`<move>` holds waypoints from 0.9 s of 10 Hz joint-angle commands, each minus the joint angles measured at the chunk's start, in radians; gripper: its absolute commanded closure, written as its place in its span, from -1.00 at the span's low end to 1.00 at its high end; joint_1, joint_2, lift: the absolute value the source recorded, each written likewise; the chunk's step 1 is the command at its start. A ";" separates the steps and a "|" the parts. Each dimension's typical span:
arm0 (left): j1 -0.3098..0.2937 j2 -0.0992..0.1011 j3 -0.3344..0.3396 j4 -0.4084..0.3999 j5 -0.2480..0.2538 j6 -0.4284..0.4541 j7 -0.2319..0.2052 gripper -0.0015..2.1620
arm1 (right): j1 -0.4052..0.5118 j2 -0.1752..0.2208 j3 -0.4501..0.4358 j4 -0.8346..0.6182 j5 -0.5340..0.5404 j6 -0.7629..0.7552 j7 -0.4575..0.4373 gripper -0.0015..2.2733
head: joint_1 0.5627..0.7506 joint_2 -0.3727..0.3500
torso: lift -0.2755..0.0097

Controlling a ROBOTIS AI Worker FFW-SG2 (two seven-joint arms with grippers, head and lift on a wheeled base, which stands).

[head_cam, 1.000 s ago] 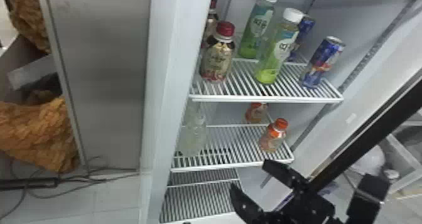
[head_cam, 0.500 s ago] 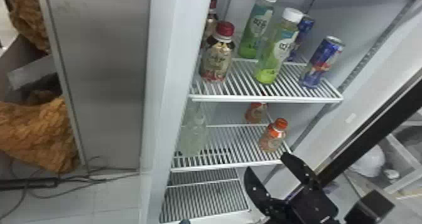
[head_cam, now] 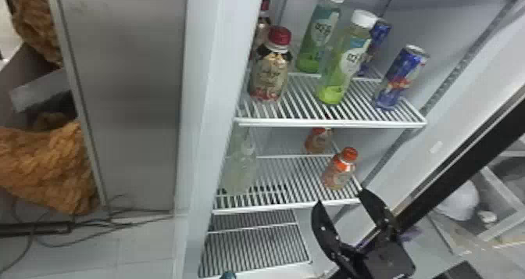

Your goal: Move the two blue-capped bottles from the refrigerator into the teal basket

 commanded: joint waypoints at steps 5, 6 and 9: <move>0.000 -0.001 -0.001 0.000 0.001 0.000 0.000 0.06 | -0.047 -0.025 0.047 0.105 -0.032 -0.093 -0.012 -0.89 | 0.41 -0.94 | -0.08; 0.000 -0.001 -0.001 0.000 0.001 0.000 0.000 0.06 | -0.047 -0.024 0.047 0.105 -0.034 -0.093 -0.015 -0.89 | 0.41 -0.94 | -0.08; -0.005 0.000 -0.004 0.000 0.001 0.000 0.000 0.06 | -0.047 -0.024 0.049 0.105 -0.031 -0.093 -0.015 -0.89 | 0.41 -0.94 | -0.08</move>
